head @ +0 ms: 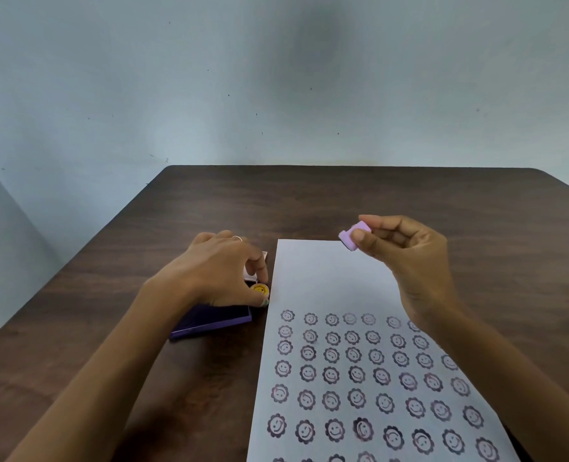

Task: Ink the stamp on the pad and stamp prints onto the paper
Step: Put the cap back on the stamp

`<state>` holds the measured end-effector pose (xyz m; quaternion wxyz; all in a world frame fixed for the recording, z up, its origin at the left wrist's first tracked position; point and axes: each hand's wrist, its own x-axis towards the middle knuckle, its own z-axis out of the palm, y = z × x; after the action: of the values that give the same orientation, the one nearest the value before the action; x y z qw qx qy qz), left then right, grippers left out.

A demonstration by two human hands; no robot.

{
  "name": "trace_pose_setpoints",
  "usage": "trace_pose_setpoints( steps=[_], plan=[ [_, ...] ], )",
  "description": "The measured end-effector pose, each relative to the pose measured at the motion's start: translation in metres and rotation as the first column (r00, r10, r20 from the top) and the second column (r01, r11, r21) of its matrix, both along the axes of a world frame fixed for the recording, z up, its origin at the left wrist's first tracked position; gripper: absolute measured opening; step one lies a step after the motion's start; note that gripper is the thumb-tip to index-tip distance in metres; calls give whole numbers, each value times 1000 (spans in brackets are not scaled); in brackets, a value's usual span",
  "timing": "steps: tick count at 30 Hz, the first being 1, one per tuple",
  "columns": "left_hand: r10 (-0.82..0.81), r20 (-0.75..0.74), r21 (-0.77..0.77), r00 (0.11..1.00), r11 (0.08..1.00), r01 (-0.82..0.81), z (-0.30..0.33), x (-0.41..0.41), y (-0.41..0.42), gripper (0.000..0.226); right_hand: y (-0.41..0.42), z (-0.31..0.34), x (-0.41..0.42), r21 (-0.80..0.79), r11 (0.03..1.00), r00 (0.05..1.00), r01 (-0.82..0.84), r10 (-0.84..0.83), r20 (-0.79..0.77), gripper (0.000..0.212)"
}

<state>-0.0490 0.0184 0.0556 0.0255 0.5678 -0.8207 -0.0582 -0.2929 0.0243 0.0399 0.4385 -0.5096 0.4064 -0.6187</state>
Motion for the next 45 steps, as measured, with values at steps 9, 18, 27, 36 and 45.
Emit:
trace_pose_setpoints(
  steps=[9, 18, 27, 36, 45],
  plan=[
    [-9, -135, -118, 991, 993, -7, 0, -8, 2, 24, 1, -3, 1, 61, 997, 997, -47, 43, 71, 35],
    [-49, -650, -171, 758, 982, -83, -1, -44, 14, 20, -1, -3, 2, 230, 917, 872, -325, 197, 448, 24],
    [108, -943, 96, 316, 994, -54, -5, -60, 18, 18, -2, -7, 4, 243, 884, 830, -400, 237, 505, 26],
    [97, -922, 79, 374, 995, -62, -8, -64, 18, 27, 1, -7, 6, 240, 903, 878, -355, 234, 417, 28],
    [66, -911, 30, 406, 995, -94, -10, -66, 17, 26, 2, -8, 7, 214, 928, 910, -306, 219, 353, 27]
  ],
)
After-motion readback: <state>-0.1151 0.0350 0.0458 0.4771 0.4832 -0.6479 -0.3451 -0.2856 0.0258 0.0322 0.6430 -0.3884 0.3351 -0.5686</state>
